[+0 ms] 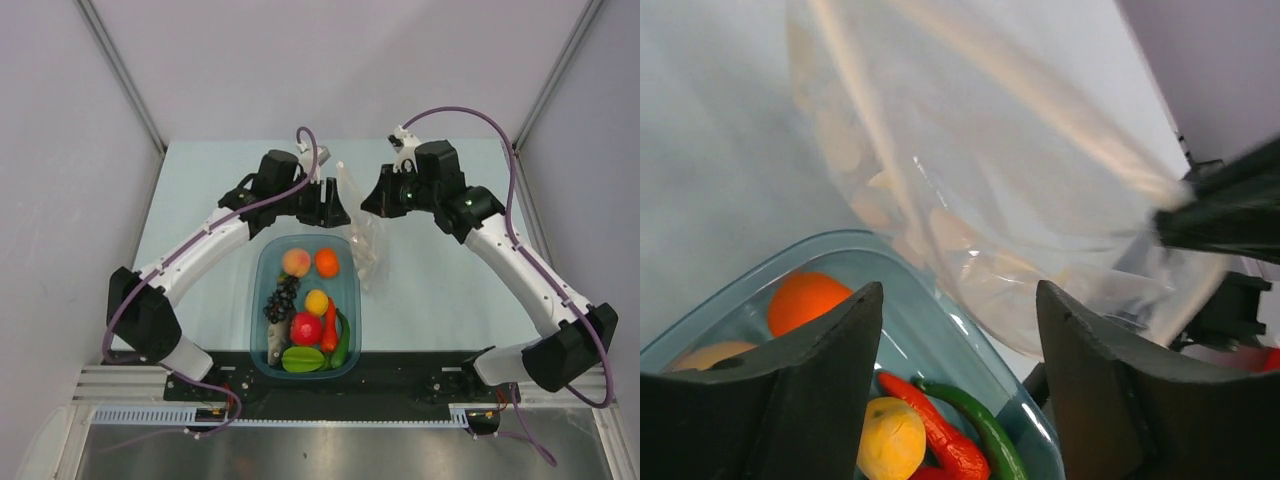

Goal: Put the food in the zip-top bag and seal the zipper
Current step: Open the zipper of the food storage bag at the center of the board.

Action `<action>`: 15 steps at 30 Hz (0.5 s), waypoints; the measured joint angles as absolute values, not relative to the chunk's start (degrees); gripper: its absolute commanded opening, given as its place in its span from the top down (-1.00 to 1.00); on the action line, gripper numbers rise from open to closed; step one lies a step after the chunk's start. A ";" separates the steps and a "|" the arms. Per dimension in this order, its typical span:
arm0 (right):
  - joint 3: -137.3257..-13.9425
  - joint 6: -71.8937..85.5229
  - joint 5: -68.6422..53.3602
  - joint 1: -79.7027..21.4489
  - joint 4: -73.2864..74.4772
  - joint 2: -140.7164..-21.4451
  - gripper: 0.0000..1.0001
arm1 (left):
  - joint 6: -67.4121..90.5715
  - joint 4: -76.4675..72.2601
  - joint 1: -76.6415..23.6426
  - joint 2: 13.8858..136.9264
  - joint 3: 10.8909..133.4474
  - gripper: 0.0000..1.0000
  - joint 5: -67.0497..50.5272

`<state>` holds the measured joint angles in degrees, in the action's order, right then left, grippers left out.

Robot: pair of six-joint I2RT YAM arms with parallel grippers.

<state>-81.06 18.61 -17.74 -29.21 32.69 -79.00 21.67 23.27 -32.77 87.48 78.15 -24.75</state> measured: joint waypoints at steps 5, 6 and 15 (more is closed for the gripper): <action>-80.97 19.90 -18.52 -29.19 30.89 -77.36 1.00 | 22.24 24.71 -32.84 89.89 78.19 0.60 -22.09; -80.90 19.92 -18.46 -29.19 30.94 -77.25 1.00 | 22.00 24.86 -32.64 90.54 78.24 0.81 -22.39; -76.58 10.00 -6.13 -26.76 36.88 -73.69 1.00 | 15.16 30.74 -26.35 90.61 75.81 0.99 -26.11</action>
